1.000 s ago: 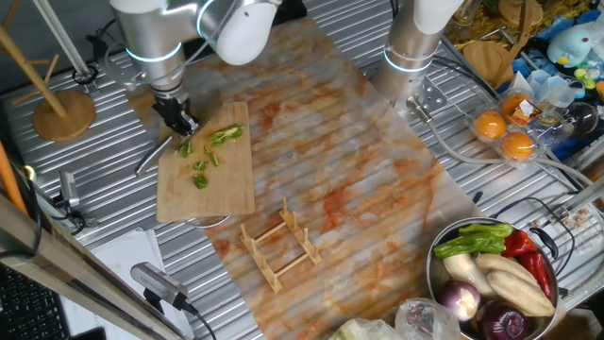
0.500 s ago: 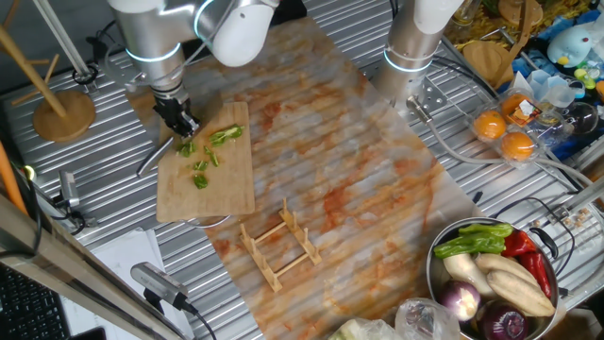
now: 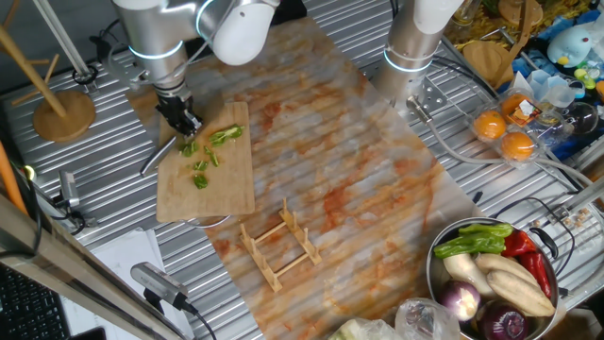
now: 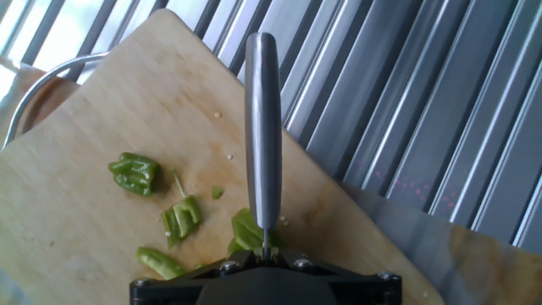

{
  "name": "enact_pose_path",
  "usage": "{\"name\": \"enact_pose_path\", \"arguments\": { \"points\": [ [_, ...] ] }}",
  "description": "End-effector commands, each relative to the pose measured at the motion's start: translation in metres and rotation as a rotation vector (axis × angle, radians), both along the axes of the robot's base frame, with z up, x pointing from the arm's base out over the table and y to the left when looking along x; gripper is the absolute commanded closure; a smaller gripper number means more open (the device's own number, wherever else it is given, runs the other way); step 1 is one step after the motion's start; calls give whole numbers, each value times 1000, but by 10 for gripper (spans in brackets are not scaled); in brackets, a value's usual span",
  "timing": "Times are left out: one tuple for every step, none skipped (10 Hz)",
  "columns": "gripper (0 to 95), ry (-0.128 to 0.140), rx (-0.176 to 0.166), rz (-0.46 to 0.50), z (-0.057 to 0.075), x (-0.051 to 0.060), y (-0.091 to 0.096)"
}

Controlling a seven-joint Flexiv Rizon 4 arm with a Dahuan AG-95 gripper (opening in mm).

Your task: Chop the chili peppers

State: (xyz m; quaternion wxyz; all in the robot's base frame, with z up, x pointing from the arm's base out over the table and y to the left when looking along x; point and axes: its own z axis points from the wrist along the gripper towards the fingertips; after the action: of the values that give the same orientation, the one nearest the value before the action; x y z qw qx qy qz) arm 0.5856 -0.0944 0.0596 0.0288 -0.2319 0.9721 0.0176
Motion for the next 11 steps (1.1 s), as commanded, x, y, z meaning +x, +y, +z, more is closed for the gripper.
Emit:
{"name": "enact_pose_path", "arguments": {
  "points": [
    [950, -5, -9, 16, -5, -4, 0],
    [950, -4, -19, 27, -7, -6, -1],
    [950, -4, -29, 35, -7, -6, -1],
    [950, -3, -31, 39, -10, -5, -1],
    [950, 1, -27, 42, -12, -2, -2],
    [950, 38, -28, 42, -13, 8, 0],
    [950, 46, -41, 44, -19, 13, 3],
    [950, 56, -46, 50, -25, 17, 3],
    [950, 61, -48, 58, -30, 20, 2],
    [950, 76, -38, 54, -32, 21, 2],
    [950, 75, -36, 58, -32, 22, 3]
  ]
}}
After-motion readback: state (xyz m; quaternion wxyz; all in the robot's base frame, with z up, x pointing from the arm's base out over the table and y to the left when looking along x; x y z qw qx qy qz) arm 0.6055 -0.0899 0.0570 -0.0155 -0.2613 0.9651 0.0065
